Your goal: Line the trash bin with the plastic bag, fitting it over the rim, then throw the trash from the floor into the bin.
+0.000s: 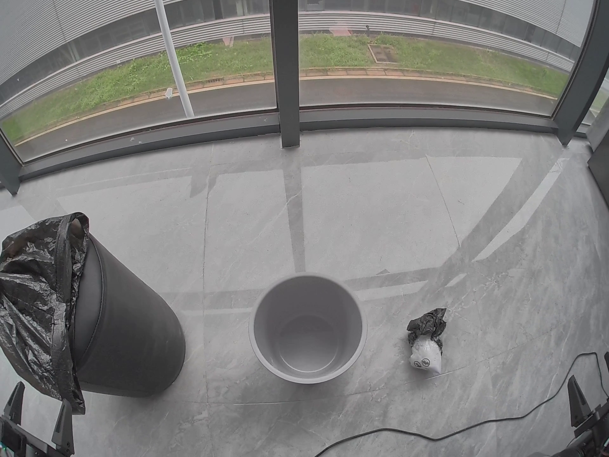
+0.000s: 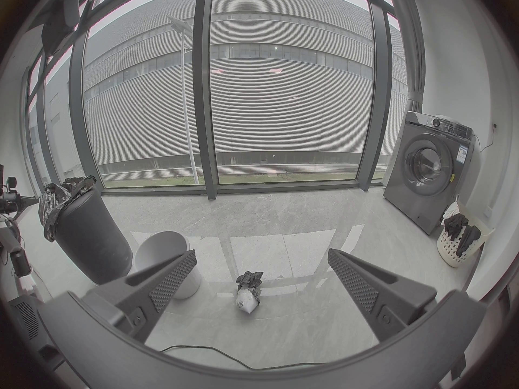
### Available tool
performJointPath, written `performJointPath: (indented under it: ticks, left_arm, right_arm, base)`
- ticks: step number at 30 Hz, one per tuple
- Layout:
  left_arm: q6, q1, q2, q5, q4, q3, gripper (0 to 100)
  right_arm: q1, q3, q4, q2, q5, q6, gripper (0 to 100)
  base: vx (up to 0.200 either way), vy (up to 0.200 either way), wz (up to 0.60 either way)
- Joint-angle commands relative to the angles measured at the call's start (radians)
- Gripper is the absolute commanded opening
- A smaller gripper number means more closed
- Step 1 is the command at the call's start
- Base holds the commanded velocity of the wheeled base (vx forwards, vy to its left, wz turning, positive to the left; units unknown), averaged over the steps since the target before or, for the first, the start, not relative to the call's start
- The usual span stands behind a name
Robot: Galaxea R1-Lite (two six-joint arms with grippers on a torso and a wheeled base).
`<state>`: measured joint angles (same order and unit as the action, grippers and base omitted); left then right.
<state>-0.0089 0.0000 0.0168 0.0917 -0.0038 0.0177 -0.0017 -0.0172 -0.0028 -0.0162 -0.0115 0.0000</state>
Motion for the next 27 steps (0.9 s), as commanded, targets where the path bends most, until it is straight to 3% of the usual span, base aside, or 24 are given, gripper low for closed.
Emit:
performJointPath:
  ticks: [1,4,19,22,27]
  left_arm:
    - [0.000,0.000,-0.017,0.000,-0.001,-0.018,100]
    - [0.000,0.000,-0.017,0.000,0.001,-0.018,100]
    - [0.003,0.000,-0.017,-0.003,0.004,-0.018,100]
    - [0.001,0.000,-0.017,-0.003,0.001,-0.018,100]
    - [0.001,-0.002,-0.017,-0.003,-0.001,-0.018,100]
  right_arm:
    - [0.000,0.017,0.000,0.010,0.001,0.000,100]
    - [0.000,0.017,0.000,0.010,0.002,0.002,100]
    - [0.003,0.017,0.000,-0.001,0.002,0.006,100]
    - [0.003,0.017,0.000,-0.002,0.002,0.006,100]
    - [0.003,0.017,0.000,-0.007,0.002,0.006,100]
  base:
    - [-0.200,0.000,0.00]
    - [-0.200,0.200,0.00]
    - [0.000,0.200,0.00]
    - [0.200,0.000,0.00]
    - [0.000,0.000,0.00]
